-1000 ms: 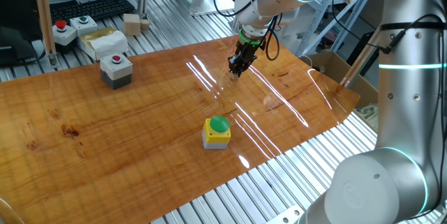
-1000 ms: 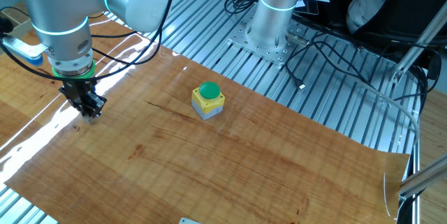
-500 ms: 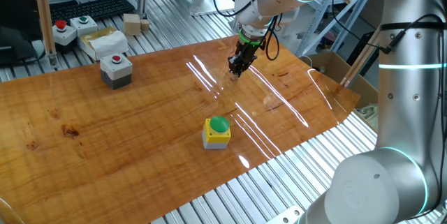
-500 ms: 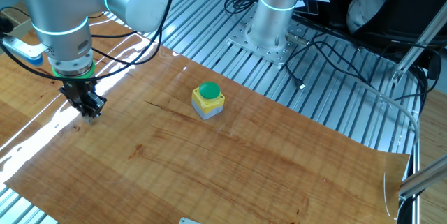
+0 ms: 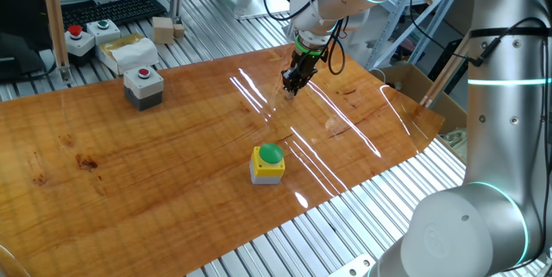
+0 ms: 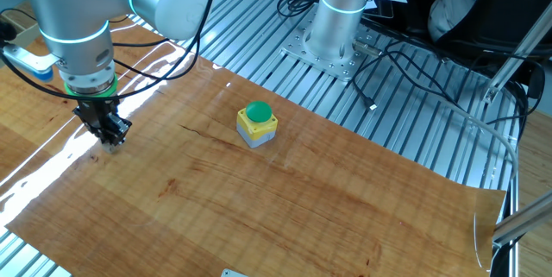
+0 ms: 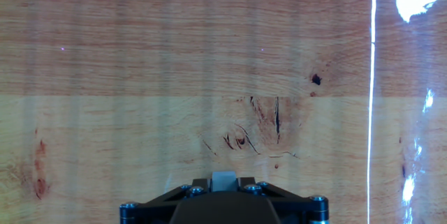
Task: Hold a small block with the gripper and sweep it from left to right on the table
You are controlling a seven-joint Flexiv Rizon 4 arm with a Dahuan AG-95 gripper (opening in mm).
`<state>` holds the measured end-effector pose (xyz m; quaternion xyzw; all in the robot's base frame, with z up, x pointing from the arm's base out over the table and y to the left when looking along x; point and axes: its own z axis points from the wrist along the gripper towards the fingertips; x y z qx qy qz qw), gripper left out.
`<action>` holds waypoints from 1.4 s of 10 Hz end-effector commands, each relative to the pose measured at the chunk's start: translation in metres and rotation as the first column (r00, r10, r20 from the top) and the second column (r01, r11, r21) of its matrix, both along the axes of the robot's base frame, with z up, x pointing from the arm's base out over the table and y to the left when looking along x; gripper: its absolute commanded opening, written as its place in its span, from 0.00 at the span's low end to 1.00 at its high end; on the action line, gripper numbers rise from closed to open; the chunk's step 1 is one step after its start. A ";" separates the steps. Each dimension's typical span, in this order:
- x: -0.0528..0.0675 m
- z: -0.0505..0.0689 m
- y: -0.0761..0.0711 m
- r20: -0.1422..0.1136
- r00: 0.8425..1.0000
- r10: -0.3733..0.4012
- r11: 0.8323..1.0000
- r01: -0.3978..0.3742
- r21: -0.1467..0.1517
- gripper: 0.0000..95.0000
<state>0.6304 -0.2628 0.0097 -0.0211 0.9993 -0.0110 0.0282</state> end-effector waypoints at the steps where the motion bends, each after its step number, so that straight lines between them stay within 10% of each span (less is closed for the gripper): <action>1: -0.004 0.008 0.025 -0.005 0.997 -0.077 0.997 0.077 -0.010 0.00; 14: -0.003 -0.001 0.039 0.002 0.991 -0.130 0.991 0.130 -0.013 0.00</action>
